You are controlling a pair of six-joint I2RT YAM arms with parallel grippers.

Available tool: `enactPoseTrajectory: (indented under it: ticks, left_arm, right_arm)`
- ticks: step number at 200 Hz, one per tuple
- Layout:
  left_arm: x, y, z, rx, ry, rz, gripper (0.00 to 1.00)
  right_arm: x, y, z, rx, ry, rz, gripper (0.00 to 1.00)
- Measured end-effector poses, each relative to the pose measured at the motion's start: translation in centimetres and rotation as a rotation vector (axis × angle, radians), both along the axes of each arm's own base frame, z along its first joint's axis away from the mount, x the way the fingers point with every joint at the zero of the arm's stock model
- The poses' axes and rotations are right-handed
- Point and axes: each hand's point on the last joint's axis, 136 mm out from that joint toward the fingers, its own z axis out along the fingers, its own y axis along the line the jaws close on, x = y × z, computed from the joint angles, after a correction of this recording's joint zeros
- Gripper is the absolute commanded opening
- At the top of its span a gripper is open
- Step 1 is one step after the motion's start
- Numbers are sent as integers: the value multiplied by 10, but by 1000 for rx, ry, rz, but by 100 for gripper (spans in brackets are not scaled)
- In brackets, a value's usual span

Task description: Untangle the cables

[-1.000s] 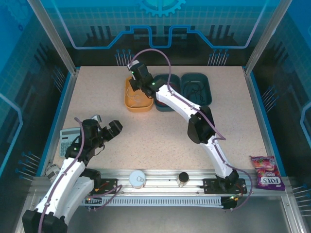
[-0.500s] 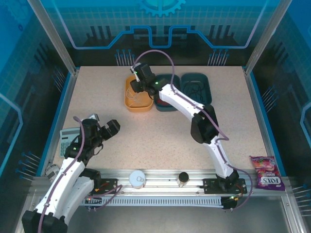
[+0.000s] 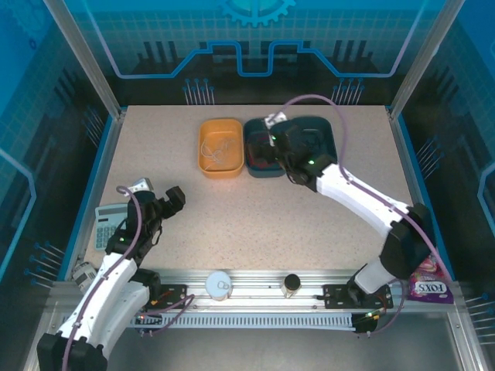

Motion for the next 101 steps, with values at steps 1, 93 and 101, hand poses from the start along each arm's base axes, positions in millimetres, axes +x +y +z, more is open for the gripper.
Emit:
enactPoseTrajectory:
  ticks: [1,93,101]
  left_arm:
    - [0,0,0,2,-2,0,99]
    - [25,26,-16,419,-156,-33,99]
    - [28,27,-21,431,-155,-45,99]
  right_arm:
    - [0,-2,-1,0,0,-5,100]
    - [-76,-159,-76,-174,-191,-307,100]
    - [-77,-167,-79,-176,-200,-324,100]
